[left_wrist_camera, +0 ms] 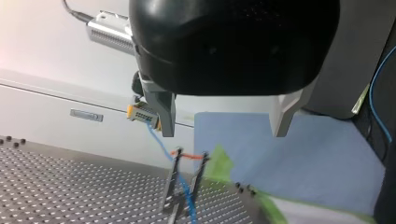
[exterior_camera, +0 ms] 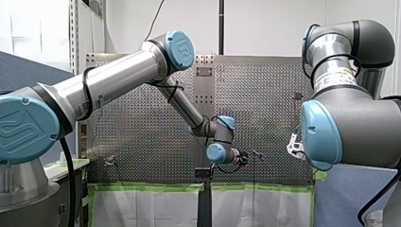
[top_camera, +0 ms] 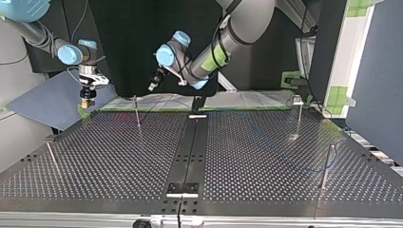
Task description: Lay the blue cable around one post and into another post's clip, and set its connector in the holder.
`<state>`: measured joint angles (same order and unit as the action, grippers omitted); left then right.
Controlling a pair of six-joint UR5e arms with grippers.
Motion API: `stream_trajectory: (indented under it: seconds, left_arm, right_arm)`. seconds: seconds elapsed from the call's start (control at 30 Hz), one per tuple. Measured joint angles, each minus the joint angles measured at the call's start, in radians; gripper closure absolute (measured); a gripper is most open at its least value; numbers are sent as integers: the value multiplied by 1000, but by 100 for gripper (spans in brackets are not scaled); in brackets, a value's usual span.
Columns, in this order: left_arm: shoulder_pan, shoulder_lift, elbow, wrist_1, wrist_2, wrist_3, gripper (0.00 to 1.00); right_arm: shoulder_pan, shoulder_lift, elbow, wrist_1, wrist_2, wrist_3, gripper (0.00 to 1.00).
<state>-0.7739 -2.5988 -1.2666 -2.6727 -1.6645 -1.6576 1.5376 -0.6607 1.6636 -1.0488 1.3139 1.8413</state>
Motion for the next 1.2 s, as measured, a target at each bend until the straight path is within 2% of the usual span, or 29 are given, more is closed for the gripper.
stream_trajectory:
  seconds: [0.47,1.2]
  left_arm:
    - [-9,1,-21,-3,-33,-30,0]
    - [-7,1,-22,-11,-65,-38,0]
  right_arm:
    - [0,1,0,2,-1,1,100]
    - [6,5,-2,3,-5,1,100]
